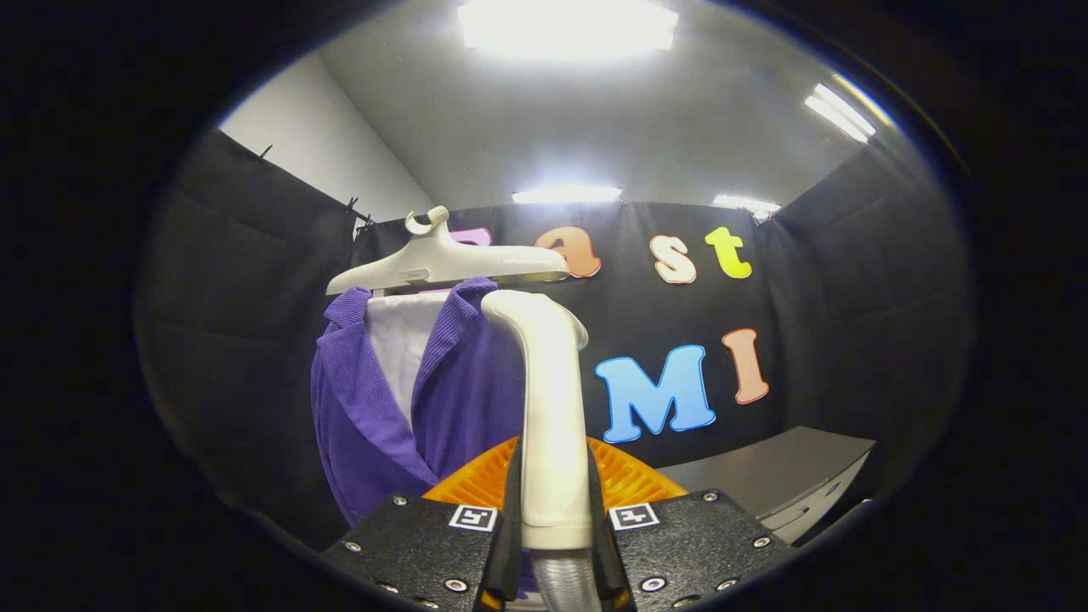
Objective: Iron the clothes twice with a garment steamer, once on the left side and once on the right side.
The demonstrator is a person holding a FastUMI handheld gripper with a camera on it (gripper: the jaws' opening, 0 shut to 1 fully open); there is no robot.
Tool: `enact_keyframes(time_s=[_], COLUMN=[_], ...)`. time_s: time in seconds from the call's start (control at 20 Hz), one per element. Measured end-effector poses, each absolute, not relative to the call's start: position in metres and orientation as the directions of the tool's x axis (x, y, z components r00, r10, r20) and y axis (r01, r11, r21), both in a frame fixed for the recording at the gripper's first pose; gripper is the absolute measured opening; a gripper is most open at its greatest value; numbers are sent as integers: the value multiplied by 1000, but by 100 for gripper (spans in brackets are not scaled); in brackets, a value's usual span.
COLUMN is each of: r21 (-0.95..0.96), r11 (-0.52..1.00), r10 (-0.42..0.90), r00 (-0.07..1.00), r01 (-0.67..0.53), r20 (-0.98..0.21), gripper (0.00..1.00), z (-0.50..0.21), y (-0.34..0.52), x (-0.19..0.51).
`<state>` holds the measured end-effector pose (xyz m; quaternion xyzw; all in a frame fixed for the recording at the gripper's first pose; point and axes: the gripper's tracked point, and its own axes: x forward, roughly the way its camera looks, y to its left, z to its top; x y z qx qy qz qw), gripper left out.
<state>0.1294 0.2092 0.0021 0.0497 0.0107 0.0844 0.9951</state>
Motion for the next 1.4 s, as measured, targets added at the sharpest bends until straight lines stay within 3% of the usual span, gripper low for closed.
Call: enact_keyframes(time_s=[0.6, 1.4], r21=[-3, -92], r11=[986, 952], r10=[166, 257], r00=[984, 925], r01=[-166, -292], r20=[-60, -281], gripper=[33, 34], z=[-26, -149], y=[226, 221], x=[118, 62])
